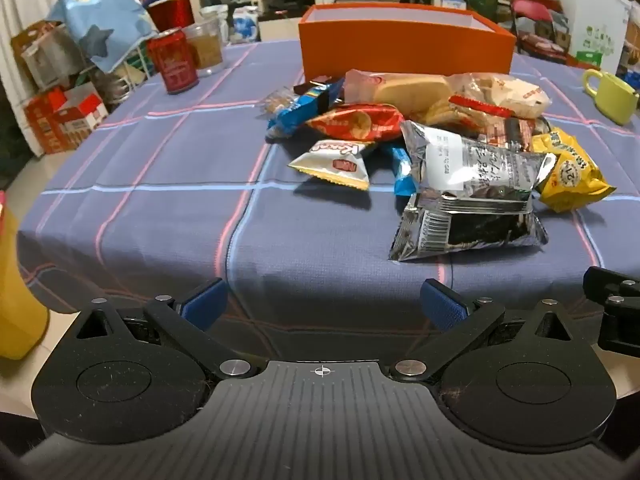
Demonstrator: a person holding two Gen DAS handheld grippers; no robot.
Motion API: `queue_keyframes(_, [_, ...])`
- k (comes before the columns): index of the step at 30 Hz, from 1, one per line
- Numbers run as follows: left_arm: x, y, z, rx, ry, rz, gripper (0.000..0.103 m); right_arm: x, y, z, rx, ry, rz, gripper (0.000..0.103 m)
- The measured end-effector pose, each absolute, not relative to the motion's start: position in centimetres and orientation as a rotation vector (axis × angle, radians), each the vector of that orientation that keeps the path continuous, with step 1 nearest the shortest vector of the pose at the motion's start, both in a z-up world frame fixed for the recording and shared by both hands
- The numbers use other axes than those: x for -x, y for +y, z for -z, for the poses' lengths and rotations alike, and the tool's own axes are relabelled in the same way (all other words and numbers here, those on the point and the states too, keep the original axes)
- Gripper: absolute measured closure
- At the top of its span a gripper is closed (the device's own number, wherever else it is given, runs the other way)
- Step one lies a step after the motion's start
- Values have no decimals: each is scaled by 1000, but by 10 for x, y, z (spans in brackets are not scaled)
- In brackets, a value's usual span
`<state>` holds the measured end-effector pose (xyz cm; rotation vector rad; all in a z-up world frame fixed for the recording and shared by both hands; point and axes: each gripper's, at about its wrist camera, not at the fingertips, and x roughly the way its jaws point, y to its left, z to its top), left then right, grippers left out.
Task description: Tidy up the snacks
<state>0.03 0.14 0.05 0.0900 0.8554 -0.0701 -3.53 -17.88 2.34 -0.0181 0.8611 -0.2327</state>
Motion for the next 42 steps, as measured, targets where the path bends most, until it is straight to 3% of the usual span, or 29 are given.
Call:
queue_keyframes(13, [-5, 5, 2, -62, 894, 68, 9, 45, -177, -39, 37, 718, 232, 1])
queue_keyframes(32, [-6, 6, 3, -65, 911, 55, 9, 48, -176, -42, 39, 692, 232, 1])
queue_keyframes(42, [-3, 17, -14, -57, 822, 33, 9, 100, -184, -83, -19, 243, 256, 0])
